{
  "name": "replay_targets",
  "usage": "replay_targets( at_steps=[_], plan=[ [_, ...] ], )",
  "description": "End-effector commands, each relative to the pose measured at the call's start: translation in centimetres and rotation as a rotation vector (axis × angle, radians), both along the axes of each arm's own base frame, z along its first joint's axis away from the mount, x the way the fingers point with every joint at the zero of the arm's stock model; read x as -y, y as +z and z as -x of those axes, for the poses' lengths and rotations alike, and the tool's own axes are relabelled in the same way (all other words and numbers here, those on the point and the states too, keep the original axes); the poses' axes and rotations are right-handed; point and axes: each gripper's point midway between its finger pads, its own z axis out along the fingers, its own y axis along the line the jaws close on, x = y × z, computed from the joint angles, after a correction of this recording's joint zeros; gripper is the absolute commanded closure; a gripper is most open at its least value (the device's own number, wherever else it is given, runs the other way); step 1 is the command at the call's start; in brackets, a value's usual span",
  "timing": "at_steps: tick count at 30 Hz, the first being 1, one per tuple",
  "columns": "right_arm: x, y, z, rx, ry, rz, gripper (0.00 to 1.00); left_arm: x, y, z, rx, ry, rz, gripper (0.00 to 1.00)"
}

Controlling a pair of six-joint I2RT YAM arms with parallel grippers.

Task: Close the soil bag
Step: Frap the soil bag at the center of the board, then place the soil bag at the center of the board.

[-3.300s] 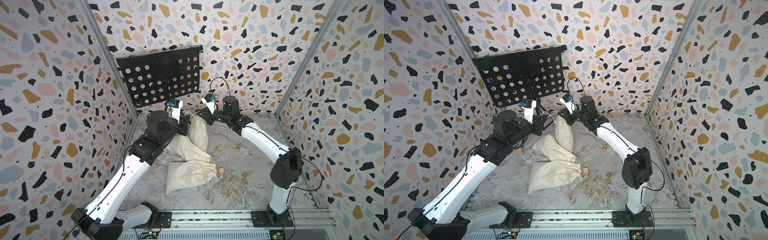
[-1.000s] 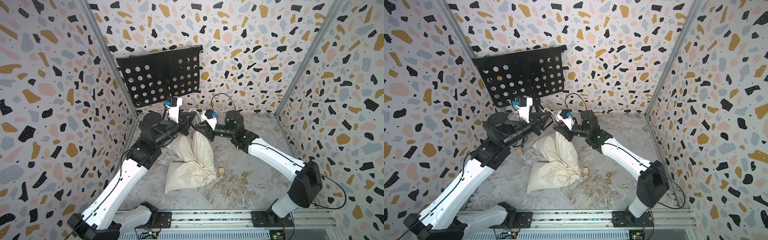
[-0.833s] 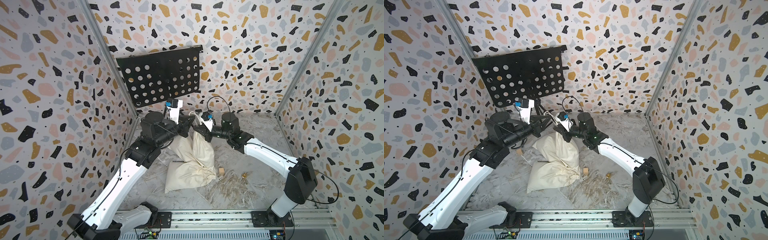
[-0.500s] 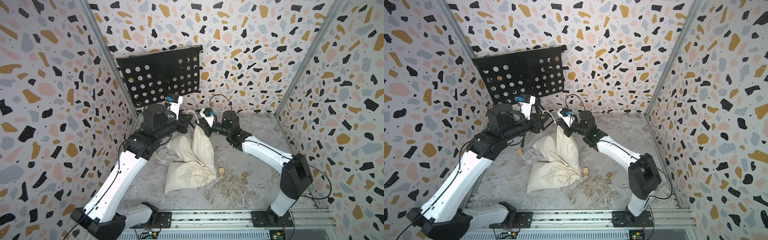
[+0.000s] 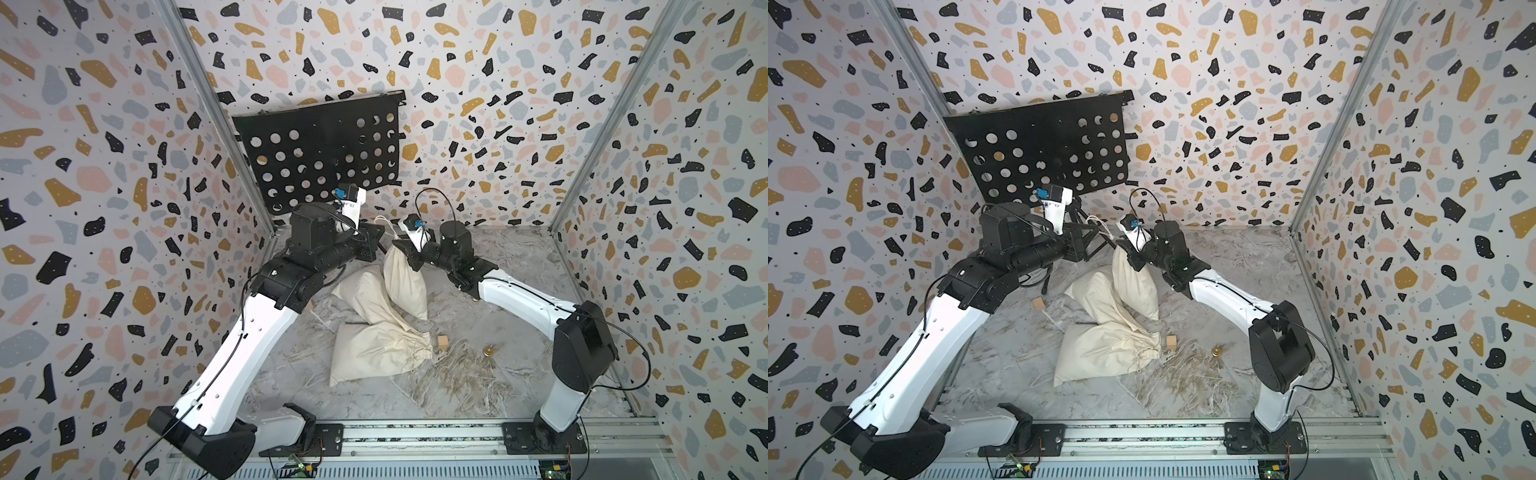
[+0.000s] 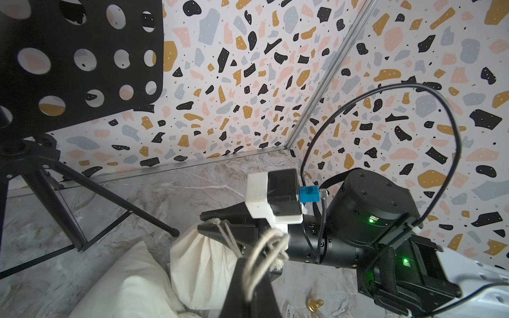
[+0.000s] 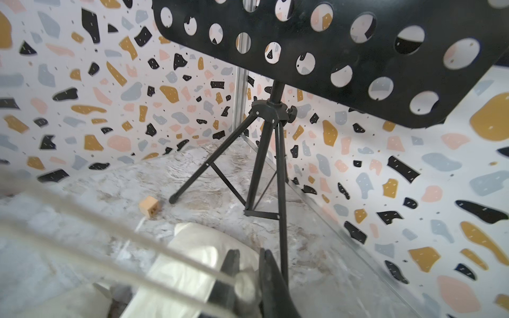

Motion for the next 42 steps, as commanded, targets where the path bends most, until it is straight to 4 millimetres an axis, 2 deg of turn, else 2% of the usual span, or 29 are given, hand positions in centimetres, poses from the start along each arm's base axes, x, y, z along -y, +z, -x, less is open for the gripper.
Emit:
replay_targets(
  at_steps=[1, 4, 8, 10, 12, 15, 17, 19, 22, 25, 28, 30, 32, 35, 39, 40, 42],
  plan=[
    [11.4, -16.7, -3.0, -0.393, -0.36, 0.422, 1.0, -2.5, 17.5, 6.8, 0.575, -0.049, 0.309, 1.0],
    [11.6, -12.8, -5.1, -0.329, -0.383, 0.376, 1.0, -2.8, 12.9, 3.7, 0.504, 0.053, 0.243, 1.0],
    [13.0, -7.1, -8.6, -0.245, -0.442, 0.313, 1.0, -3.0, 4.7, -1.4, 0.37, 0.19, 0.143, 1.0],
    [14.0, -4.2, -10.3, -0.198, -0.478, 0.297, 1.0, -2.8, 1.1, -3.2, 0.313, 0.229, 0.091, 0.99],
    [15.5, -1.7, -11.9, -0.159, -0.519, 0.284, 1.0, -2.7, -1.5, -4.3, 0.279, 0.246, 0.06, 0.84],
    [17.9, 1.6, -13.4, -0.114, -0.578, 0.26, 1.0, -3.2, -4.3, -4.8, 0.257, 0.281, 0.019, 0.51],
    [19.1, 3.4, -14.0, -0.092, -0.6, 0.246, 1.0, -3.7, -6.4, -4.9, 0.238, 0.308, -0.025, 0.37],
    [19.9, 4.7, -14.3, -0.074, -0.614, 0.24, 1.0, -4.4, -8.2, -4.8, 0.214, 0.336, -0.057, 0.28],
    [20.1, 5.8, -14.5, -0.063, -0.607, 0.23, 1.0, -4.9, -10.6, -4.0, 0.177, 0.335, -0.093, 0.22],
    [18.8, 4.9, -14.2, -0.116, -0.546, 0.188, 1.0, -5.2, -12.8, -2.8, 0.125, 0.314, -0.137, 0.2],
    [17.4, 1.9, -14.1, -0.212, -0.489, 0.165, 1.0, -4.7, -14.4, -1.5, 0.098, 0.305, -0.208, 0.2],
    [16.3, -1.3, -13.7, -0.305, -0.455, 0.151, 1.0, -3.0, -15.0, -0.2, 0.097, 0.261, -0.243, 0.19],
    [15.6, -3.3, -12.9, -0.378, -0.424, 0.145, 0.96, -1.2, -15.8, 1.1, 0.086, 0.208, -0.272, 0.19],
    [15.4, -4.0, -11.5, -0.438, -0.411, 0.157, 0.7, 1.1, -18.1, 3.3, 0.052, 0.14, -0.358, 0.19],
    [16.6, -0.9, -8.4, -0.442, -0.429, 0.156, 0.38, 2.8, -21.8, 6.8, -0.032, 0.028, -0.472, 0.19],
    [17.0, -0.3, -7.2, -0.44, -0.434, 0.155, 0.29, 2.8, -22.6, 7.6, -0.059, 0.01, -0.489, 0.19],
    [17.9, 0.6, -4.7, -0.433, -0.457, 0.156, 0.17, 2.6, -24.0, 9.3, -0.106, -0.025, -0.517, 0.19]
  ],
)
